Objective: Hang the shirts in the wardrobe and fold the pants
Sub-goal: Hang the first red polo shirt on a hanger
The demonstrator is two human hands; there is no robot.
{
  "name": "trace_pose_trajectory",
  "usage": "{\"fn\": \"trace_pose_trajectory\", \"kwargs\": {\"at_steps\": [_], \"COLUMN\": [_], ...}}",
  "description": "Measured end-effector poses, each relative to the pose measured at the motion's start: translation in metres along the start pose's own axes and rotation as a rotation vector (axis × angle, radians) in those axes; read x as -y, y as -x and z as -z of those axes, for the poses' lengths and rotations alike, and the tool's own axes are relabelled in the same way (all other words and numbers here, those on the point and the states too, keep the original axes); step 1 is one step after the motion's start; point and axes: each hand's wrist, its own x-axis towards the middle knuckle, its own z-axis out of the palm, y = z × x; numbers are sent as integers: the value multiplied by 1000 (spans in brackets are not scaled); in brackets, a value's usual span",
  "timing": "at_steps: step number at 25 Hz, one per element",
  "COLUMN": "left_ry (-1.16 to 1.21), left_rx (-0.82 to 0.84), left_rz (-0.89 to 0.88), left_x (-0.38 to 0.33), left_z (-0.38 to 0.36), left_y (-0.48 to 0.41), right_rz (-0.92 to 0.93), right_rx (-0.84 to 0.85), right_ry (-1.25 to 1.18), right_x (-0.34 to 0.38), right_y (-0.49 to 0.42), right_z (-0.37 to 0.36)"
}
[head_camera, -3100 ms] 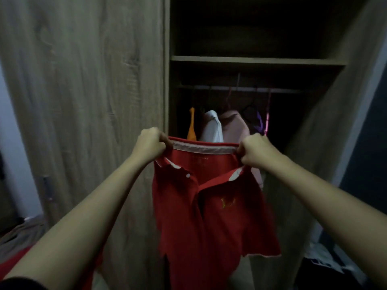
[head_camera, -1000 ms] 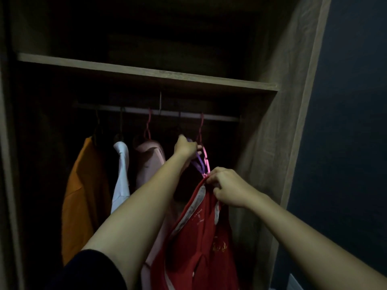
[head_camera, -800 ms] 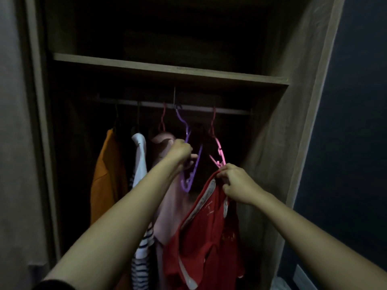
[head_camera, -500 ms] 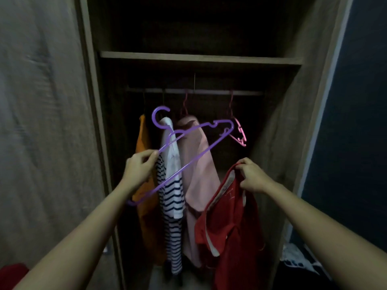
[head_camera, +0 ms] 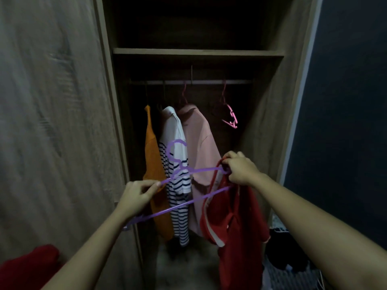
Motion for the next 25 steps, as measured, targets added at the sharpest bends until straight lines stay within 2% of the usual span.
{"fn": "trace_pose_trajectory", "kwargs": {"at_steps": [2, 6, 7, 10, 12, 14, 15, 16, 17, 18, 20, 21, 23, 25], "left_ry": [-29, 72, 104, 123, -21, -103, -93, -102, -128, -159, -132, -19, 288, 471], "left_rx": [21, -168, -205, -285, -430, -646, -709, -702, -606, -438, -61, 95, 242, 372], "left_rz": [-106, -156, -166, -225, -189, -131, -171, -221, -221, -154, 121, 259, 345, 318], "left_x": [-18, -30, -31, -39, -48, -56, -59, -61, -62, -59, -47, -43, -31, -24], "left_z": [-24, -40, -37, -28, -29, -37, -46, -60, -75, -90, -110, -109, -97, -73], "left_y": [9, 16, 15, 5, 1, 8, 18, 31, 43, 52, 53, 46, 29, 12], "right_rz": [103, 299, 328, 397, 423, 421, 413, 397, 385, 383, 382, 373, 306, 207], "right_rx": [-53, -132, -184, -369, -459, -522, -551, -572, -590, -615, -658, -681, -707, -686], "right_ry": [39, -87, -67, 201, 221, 196, 166, 124, 73, 10, -126, -179, -262, -367], "right_x": [33, 44, 35, 14, 16, 19, 19, 19, 20, 22, 25, 22, 4, -25], "right_y": [10, 25, 26, 25, 23, 19, 18, 17, 17, 18, 22, 24, 27, 31], "right_z": [5, 27, 32, 42, 45, 48, 49, 51, 54, 57, 64, 68, 69, 61]}}
